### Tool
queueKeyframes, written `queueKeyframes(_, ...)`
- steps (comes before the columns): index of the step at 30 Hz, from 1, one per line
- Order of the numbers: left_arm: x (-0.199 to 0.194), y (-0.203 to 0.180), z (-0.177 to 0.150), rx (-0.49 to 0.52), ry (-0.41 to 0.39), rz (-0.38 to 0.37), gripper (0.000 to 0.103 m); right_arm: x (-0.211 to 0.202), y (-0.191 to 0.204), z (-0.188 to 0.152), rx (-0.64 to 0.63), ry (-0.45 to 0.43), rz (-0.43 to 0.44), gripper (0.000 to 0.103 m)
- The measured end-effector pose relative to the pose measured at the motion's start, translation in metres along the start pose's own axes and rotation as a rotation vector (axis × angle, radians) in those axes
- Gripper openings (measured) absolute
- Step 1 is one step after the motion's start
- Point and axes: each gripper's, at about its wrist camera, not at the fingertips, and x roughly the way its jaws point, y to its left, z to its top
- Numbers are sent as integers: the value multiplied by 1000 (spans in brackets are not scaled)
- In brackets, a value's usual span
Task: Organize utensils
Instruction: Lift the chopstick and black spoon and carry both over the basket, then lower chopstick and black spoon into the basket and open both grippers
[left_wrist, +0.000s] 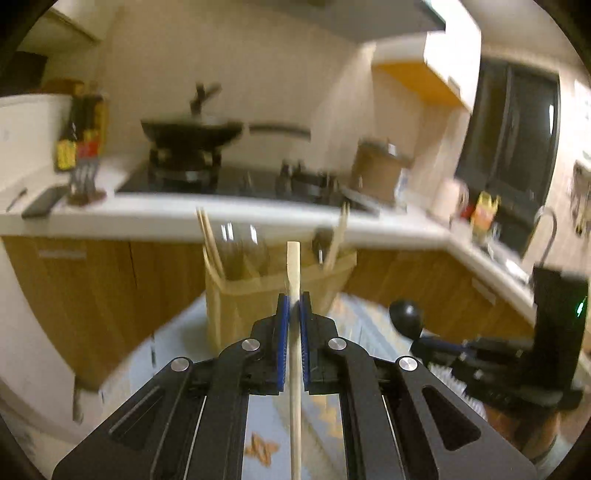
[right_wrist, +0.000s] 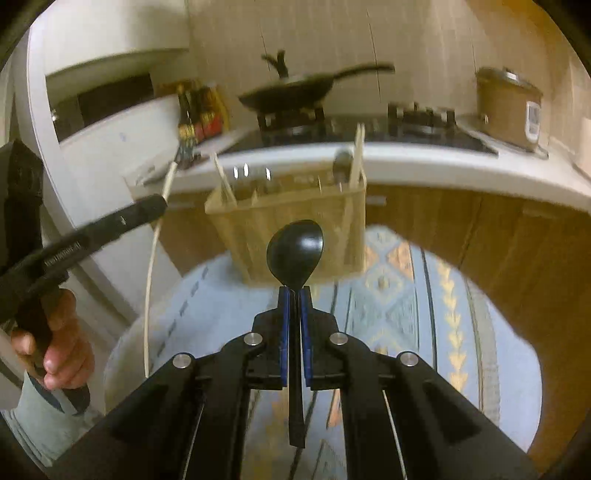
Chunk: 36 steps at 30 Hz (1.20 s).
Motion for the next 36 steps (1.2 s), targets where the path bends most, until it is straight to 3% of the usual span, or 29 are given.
queueKeyframes(8, -5, 6, 58, -61, -231, 50, 4, 4, 10, 52, -83, -161, -37, 4)
queueKeyframes(14, 13, 3, 82, -45, -331, 125, 4, 21, -7, 93, -59, -258, -25, 4)
queueKeyframes(24, 59, 20, 91, -60, -379, 176, 4, 74, -36, 129, -10, -318, -1, 4)
queueKeyframes(31, 78, 30, 90, -38, -404, 227, 4, 107, -38, 126, -30, -334, -20, 4)
queueKeyframes(36, 82, 34, 90, -42, -408, 223, 4, 120, -37, 121, -44, -324, -32, 4)
